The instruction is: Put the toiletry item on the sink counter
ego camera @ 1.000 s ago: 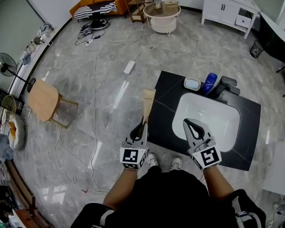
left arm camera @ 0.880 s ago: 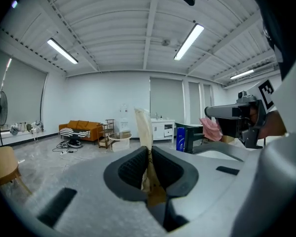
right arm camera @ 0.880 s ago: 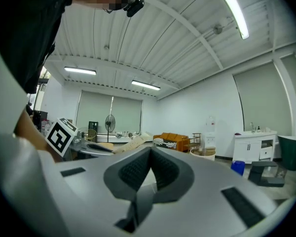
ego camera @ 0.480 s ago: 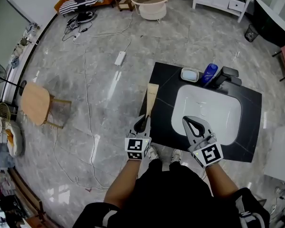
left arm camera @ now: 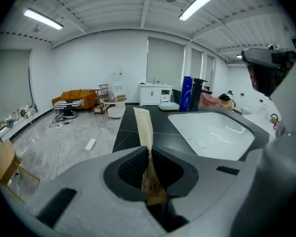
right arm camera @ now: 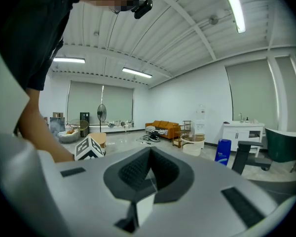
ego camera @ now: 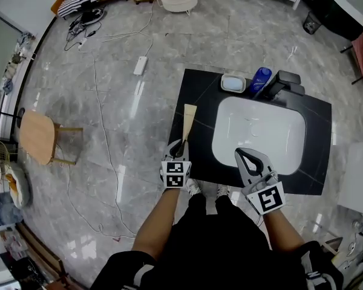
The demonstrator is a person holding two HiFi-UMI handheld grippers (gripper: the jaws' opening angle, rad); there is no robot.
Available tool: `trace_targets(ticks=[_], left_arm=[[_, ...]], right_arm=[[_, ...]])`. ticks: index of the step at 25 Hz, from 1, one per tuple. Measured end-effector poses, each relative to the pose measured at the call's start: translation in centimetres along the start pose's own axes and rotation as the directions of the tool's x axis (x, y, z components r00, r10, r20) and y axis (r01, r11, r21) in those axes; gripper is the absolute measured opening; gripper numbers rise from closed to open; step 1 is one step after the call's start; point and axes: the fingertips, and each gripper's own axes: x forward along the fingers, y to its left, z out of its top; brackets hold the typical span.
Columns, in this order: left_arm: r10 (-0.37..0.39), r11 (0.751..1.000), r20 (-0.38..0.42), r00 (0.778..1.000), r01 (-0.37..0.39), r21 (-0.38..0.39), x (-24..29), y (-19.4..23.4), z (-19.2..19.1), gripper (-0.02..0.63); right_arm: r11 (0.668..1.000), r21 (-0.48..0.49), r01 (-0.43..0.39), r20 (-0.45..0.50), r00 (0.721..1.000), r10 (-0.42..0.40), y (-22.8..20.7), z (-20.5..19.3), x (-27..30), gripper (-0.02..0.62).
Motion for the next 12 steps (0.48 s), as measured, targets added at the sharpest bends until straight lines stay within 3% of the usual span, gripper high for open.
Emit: trace_targets(ticks=[7,12], left_arm=[[0.012,1.000,-0.081,0.997,-0.011,0.002,2.2,-0.1,-1.9,0.051],[0.010,1.000,-0.091,0.996,-0.011,-0.009,2.5,-0.1,-2.7,0.128]], right_arm=[[1.000,0.006,0.030,0.014,0.999,-0.030,-0.2,0.1,-0.9,0.006],[0.999,0.011,0.033,0.015,0.999,-0.033,0.2,0.5,-0.9,0.006]])
